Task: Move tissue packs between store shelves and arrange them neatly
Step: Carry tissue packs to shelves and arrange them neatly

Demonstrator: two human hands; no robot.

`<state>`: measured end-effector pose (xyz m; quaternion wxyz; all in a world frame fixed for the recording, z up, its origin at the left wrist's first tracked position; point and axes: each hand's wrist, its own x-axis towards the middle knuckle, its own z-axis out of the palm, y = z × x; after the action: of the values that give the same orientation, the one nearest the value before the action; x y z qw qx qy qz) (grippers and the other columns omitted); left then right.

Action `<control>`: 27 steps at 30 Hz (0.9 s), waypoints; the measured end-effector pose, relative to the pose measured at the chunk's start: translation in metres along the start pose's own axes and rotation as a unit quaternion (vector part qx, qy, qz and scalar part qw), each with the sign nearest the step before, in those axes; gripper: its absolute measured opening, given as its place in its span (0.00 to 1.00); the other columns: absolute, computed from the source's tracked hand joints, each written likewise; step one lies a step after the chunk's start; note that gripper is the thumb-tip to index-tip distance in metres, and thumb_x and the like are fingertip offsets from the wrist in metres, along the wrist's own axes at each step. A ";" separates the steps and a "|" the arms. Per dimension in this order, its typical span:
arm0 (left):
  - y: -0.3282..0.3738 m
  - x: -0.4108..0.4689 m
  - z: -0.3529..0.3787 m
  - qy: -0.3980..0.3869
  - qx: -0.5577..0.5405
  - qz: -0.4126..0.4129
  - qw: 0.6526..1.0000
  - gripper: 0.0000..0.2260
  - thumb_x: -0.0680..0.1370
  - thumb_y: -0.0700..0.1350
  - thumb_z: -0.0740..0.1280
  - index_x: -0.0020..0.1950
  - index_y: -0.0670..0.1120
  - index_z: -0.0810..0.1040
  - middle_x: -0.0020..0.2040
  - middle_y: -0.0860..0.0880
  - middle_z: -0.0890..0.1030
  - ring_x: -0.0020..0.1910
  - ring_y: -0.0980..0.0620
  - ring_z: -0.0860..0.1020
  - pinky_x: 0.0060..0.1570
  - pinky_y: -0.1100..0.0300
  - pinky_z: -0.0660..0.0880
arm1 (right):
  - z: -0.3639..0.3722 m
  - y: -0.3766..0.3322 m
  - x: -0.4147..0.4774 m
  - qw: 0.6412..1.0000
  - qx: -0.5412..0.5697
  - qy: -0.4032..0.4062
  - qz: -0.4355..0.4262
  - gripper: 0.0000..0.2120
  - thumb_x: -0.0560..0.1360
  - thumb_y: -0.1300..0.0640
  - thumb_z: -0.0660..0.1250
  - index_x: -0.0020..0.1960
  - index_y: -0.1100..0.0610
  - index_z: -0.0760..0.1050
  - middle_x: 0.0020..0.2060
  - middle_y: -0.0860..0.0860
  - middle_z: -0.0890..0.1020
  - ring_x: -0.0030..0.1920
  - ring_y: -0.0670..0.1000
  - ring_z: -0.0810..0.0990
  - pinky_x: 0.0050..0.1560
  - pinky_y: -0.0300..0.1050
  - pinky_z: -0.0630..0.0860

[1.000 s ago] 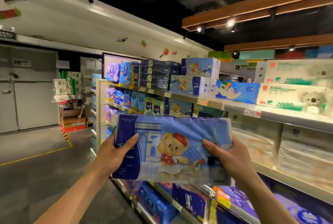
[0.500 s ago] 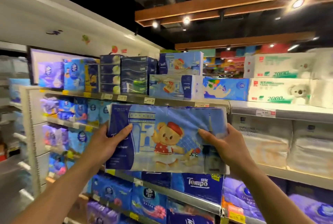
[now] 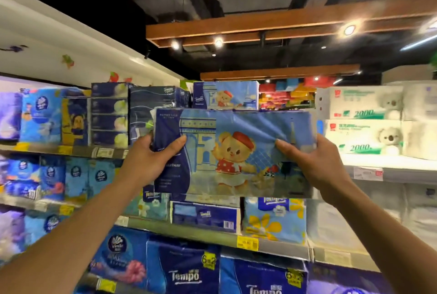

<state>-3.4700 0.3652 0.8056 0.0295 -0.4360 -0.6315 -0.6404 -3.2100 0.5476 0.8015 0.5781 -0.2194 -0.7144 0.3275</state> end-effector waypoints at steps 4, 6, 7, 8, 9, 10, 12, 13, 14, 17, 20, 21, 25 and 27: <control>-0.002 0.059 0.003 0.003 -0.009 0.008 1.000 0.10 0.74 0.55 0.74 0.49 0.52 0.80 0.45 0.57 0.83 0.43 0.58 0.81 0.38 0.63 0.75 | 0.022 0.005 0.051 1.000 -0.005 -0.005 -0.022 0.33 0.59 0.34 0.75 0.56 0.55 0.81 0.44 0.53 0.87 0.43 0.55 0.87 0.45 0.62 0.84; -0.004 0.087 0.008 0.005 -0.028 0.011 1.000 0.09 0.73 0.54 0.76 0.48 0.53 0.81 0.46 0.55 0.84 0.45 0.55 0.82 0.44 0.57 0.79 | 0.033 0.008 0.077 0.999 0.005 -0.010 -0.043 0.30 0.64 0.37 0.76 0.59 0.55 0.80 0.47 0.54 0.86 0.46 0.55 0.87 0.47 0.63 0.84; -0.007 0.102 0.011 0.007 -0.036 0.019 0.999 0.09 0.72 0.53 0.76 0.48 0.53 0.81 0.47 0.55 0.85 0.45 0.55 0.83 0.47 0.55 0.80 | 0.039 0.009 0.090 0.998 0.008 -0.012 -0.053 0.28 0.67 0.40 0.76 0.61 0.56 0.79 0.49 0.55 0.86 0.47 0.55 0.87 0.48 0.62 0.84; -0.009 0.117 0.014 0.008 -0.044 0.028 0.999 0.09 0.72 0.52 0.77 0.49 0.53 0.81 0.47 0.55 0.85 0.45 0.55 0.83 0.49 0.54 0.81 | 0.044 0.010 0.103 0.998 0.010 -0.012 -0.061 0.28 0.69 0.42 0.76 0.63 0.57 0.78 0.51 0.55 0.85 0.49 0.55 0.87 0.48 0.61 0.85; -0.011 0.133 0.015 0.010 -0.053 0.036 0.998 0.10 0.71 0.52 0.77 0.49 0.53 0.81 0.47 0.55 0.85 0.45 0.56 0.84 0.49 0.53 0.81 | 0.050 0.013 0.116 0.998 0.013 -0.006 -0.064 0.29 0.69 0.42 0.76 0.64 0.57 0.77 0.52 0.56 0.84 0.49 0.55 0.86 0.48 0.59 0.85; -0.014 0.152 0.017 0.007 -0.060 0.046 0.997 0.11 0.71 0.51 0.78 0.49 0.52 0.81 0.47 0.55 0.85 0.46 0.55 0.84 0.50 0.53 0.81 | 0.057 0.016 0.130 0.997 0.016 0.004 -0.069 0.31 0.68 0.41 0.76 0.64 0.58 0.76 0.52 0.56 0.84 0.49 0.55 0.86 0.47 0.59 0.85; -0.017 0.184 0.018 0.002 -0.064 0.065 0.996 0.17 0.69 0.51 0.80 0.55 0.51 0.81 0.51 0.53 0.85 0.50 0.53 0.84 0.54 0.49 0.81 | 0.067 0.017 0.154 0.996 0.016 0.019 -0.080 0.34 0.66 0.39 0.78 0.63 0.58 0.77 0.52 0.56 0.85 0.48 0.56 0.87 0.45 0.59 0.85; -0.021 0.203 0.018 0.003 -0.068 0.072 0.995 0.21 0.68 0.52 0.80 0.58 0.51 0.80 0.54 0.52 0.85 0.52 0.52 0.83 0.55 0.48 0.81 | 0.074 0.018 0.169 0.996 0.008 0.028 -0.088 0.34 0.66 0.39 0.79 0.63 0.58 0.77 0.51 0.56 0.85 0.48 0.56 0.87 0.44 0.59 0.85; -0.026 0.221 0.018 0.003 -0.072 0.079 0.994 0.24 0.67 0.53 0.81 0.60 0.51 0.79 0.55 0.51 0.84 0.53 0.51 0.83 0.56 0.47 0.80 | 0.081 0.018 0.184 0.994 -0.001 0.038 -0.098 0.32 0.67 0.40 0.80 0.62 0.59 0.78 0.50 0.56 0.85 0.48 0.55 0.87 0.45 0.59 0.85; -0.042 0.279 0.019 -0.006 -0.077 0.102 0.992 0.26 0.64 0.56 0.82 0.58 0.52 0.79 0.55 0.50 0.84 0.53 0.49 0.83 0.56 0.45 0.80 | 0.106 0.018 0.226 0.990 -0.028 0.051 -0.130 0.24 0.71 0.46 0.79 0.61 0.58 0.79 0.50 0.54 0.85 0.48 0.53 0.86 0.47 0.55 0.85; -0.055 0.331 0.021 -0.024 -0.071 0.128 0.989 0.17 0.68 0.52 0.81 0.50 0.55 0.77 0.50 0.54 0.83 0.50 0.53 0.83 0.53 0.52 0.80 | 0.131 0.020 0.264 0.988 -0.055 0.041 -0.137 0.24 0.73 0.47 0.76 0.63 0.58 0.77 0.53 0.55 0.84 0.48 0.51 0.86 0.44 0.45 0.85; -0.058 0.347 0.023 -0.029 -0.054 0.144 0.988 0.17 0.69 0.53 0.80 0.51 0.54 0.77 0.50 0.55 0.83 0.51 0.54 0.82 0.52 0.54 0.79 | 0.138 0.022 0.275 0.988 -0.063 0.037 -0.138 0.21 0.74 0.49 0.75 0.62 0.58 0.77 0.52 0.55 0.84 0.48 0.50 0.86 0.45 0.44 0.85; -0.077 0.393 0.032 -0.026 0.038 0.189 0.981 0.30 0.66 0.63 0.78 0.62 0.49 0.76 0.60 0.50 0.82 0.58 0.50 0.80 0.61 0.48 0.77 | 0.159 0.044 0.306 0.989 -0.052 0.062 -0.124 0.10 0.75 0.54 0.74 0.55 0.53 0.79 0.48 0.53 0.85 0.46 0.50 0.87 0.47 0.49 0.85; -0.086 0.412 0.038 -0.038 0.076 0.185 0.979 0.35 0.66 0.65 0.77 0.65 0.47 0.74 0.63 0.49 0.81 0.61 0.47 0.79 0.62 0.46 0.76 | 0.171 0.057 0.318 0.989 -0.047 0.078 -0.113 0.09 0.75 0.57 0.74 0.55 0.56 0.79 0.45 0.52 0.84 0.38 0.43 0.86 0.39 0.40 0.84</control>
<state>-3.7553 0.6254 0.9772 0.1565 -0.5659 -0.5876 -0.5568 -3.4539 0.7702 0.9577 0.6544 -0.1893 -0.7020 0.2077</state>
